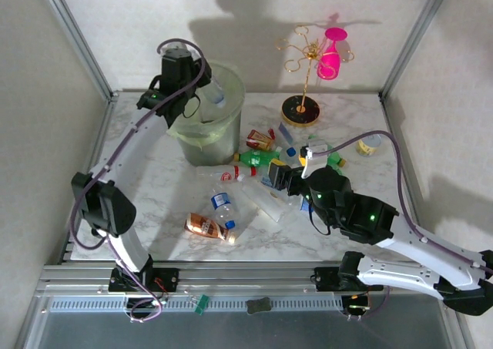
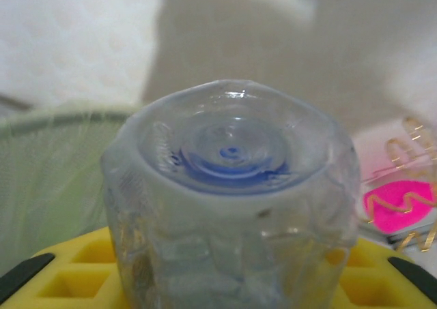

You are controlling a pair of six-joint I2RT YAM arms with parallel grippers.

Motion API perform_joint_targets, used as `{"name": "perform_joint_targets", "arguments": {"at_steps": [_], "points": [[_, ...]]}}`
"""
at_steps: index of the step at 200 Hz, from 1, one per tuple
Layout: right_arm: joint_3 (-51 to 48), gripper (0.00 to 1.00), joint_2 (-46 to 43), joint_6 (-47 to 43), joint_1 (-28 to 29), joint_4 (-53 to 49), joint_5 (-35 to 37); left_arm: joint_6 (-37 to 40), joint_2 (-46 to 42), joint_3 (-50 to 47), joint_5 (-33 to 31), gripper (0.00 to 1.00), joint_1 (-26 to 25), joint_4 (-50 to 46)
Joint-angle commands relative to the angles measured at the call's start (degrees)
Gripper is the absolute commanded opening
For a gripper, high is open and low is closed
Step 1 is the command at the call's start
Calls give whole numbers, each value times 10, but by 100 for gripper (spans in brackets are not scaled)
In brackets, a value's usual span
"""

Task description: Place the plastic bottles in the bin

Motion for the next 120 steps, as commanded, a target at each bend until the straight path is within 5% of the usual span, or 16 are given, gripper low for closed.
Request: {"name": "perform_joint_targets", "arguments": {"at_steps": [1,69,120], "points": [[-4,78,1,13,-2,-4,33,-45,18,-4,14,40,3,-28],[4,79,37,9,-3,6,30,-106,31,-94,20,38,4,-14],[-2,79,36,9,-4,9,25,-96,48,-109,11,55,3,-18]]}}
